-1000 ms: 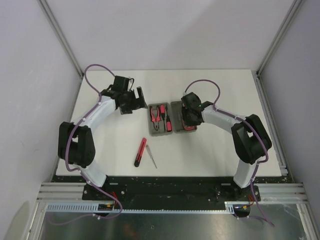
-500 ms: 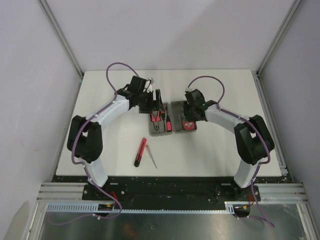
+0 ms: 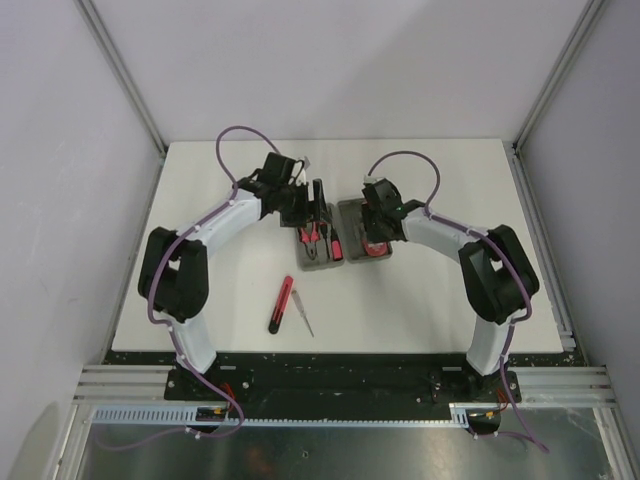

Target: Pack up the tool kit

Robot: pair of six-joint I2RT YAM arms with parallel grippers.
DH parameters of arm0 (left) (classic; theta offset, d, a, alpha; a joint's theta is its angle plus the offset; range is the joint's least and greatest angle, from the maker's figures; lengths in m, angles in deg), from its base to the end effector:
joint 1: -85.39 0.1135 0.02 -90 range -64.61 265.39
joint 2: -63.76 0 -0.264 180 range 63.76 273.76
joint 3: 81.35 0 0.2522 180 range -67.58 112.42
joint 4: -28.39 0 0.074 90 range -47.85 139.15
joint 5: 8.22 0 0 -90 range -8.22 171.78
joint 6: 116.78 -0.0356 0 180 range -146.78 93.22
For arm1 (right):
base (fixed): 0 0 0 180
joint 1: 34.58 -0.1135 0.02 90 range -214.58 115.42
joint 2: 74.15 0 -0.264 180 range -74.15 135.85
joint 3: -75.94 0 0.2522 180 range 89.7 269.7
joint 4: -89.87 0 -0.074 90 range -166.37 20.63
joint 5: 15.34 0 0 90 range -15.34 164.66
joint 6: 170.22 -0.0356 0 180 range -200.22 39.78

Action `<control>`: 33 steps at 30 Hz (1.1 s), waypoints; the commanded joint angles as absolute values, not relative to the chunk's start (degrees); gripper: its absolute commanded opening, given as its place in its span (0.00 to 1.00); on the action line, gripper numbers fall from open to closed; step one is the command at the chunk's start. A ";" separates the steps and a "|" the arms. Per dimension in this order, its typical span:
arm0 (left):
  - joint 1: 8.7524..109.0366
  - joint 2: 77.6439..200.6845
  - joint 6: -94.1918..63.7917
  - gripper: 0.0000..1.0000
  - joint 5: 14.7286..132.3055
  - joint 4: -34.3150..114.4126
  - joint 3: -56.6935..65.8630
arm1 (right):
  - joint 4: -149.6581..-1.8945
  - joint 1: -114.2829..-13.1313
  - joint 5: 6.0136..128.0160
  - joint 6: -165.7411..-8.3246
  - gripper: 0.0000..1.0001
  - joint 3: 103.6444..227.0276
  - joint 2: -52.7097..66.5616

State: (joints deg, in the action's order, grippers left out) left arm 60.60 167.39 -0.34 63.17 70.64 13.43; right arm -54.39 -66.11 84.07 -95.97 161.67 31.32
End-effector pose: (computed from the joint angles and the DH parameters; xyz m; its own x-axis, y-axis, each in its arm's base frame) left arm 0.3575 -0.1776 0.2474 -0.8906 -0.0535 -0.4517 0.2041 0.8404 -0.5020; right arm 0.3352 0.1988 0.1928 -0.7945 -0.1733 -0.5820 -0.2299 0.9729 0.0242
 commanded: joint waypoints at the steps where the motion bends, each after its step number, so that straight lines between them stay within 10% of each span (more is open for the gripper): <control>1: 60.17 168.31 -0.68 0.82 64.46 69.77 12.02 | -50.30 -66.48 83.84 -95.65 0.41 160.10 38.05; 20: 60.17 168.70 -0.86 0.81 67.55 69.83 8.22 | -47.18 -66.46 81.51 -96.38 0.44 160.11 44.78; 33: 60.40 160.21 1.54 0.86 85.81 69.76 2.98 | -56.33 -67.31 87.12 -92.09 0.73 163.08 35.82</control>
